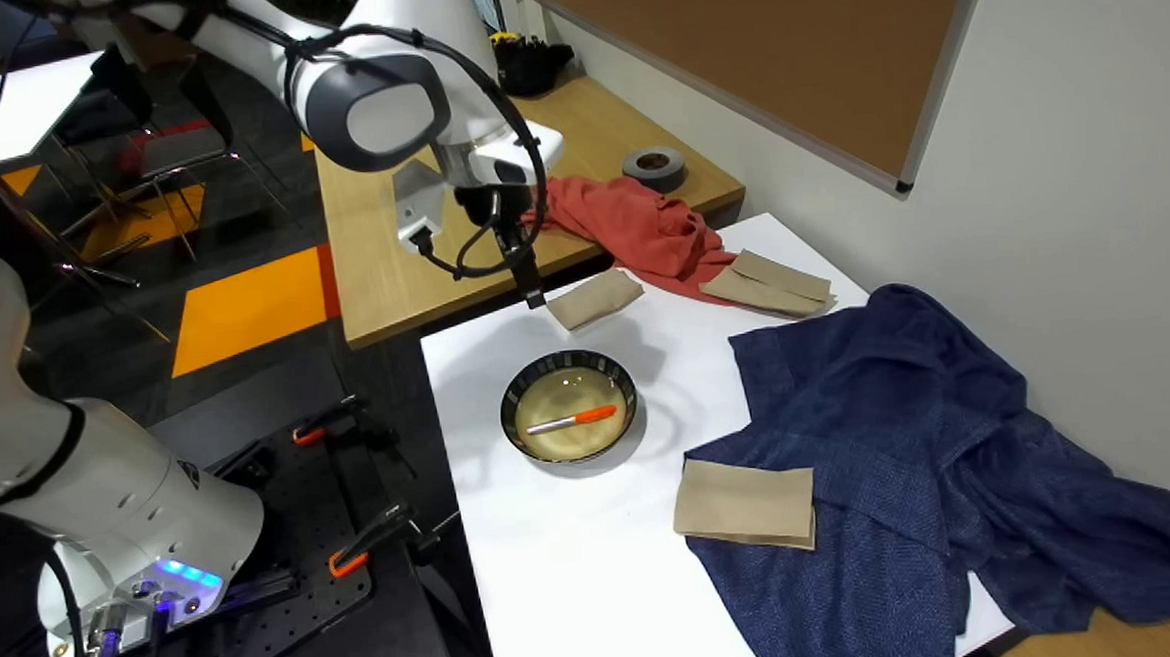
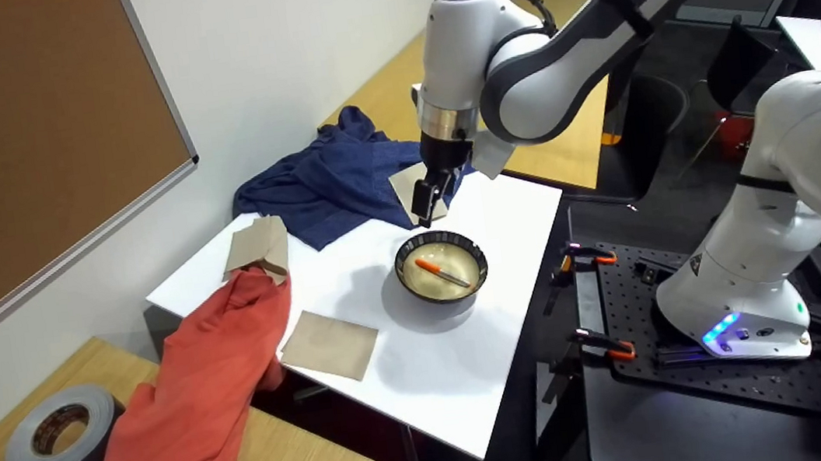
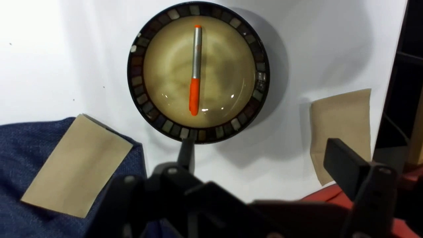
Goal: Take the marker from the brown bowl and put it on the table
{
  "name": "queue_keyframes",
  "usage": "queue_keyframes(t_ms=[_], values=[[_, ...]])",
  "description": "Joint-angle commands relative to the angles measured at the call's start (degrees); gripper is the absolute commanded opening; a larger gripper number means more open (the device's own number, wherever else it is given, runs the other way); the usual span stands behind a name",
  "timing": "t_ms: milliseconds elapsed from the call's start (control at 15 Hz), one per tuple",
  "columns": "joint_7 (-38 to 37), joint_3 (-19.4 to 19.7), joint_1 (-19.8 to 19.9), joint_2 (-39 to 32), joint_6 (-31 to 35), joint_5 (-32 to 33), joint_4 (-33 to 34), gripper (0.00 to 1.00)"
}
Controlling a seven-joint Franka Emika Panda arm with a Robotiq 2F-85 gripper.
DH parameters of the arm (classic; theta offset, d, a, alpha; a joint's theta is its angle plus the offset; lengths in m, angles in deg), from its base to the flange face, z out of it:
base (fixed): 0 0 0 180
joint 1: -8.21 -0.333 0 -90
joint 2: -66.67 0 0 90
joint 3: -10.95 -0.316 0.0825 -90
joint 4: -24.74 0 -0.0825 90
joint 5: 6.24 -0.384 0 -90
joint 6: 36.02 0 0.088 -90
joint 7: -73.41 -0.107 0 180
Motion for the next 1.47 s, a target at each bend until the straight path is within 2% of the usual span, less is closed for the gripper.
queue_keyframes(t_ms=[0,467,933,1400], values=[[-1.1,1.9,0.3,-4.4,3.6,-0.4,-0.6,1.00],[3.0,4.0,0.5,-13.6,10.0,-4.7,-1.1,1.00],[8.5,2.1,2.8,-22.3,19.7,-12.0,-0.2,1.00],[10.0,1.0,5.5,-27.6,22.0,-13.2,1.9,1.00]])
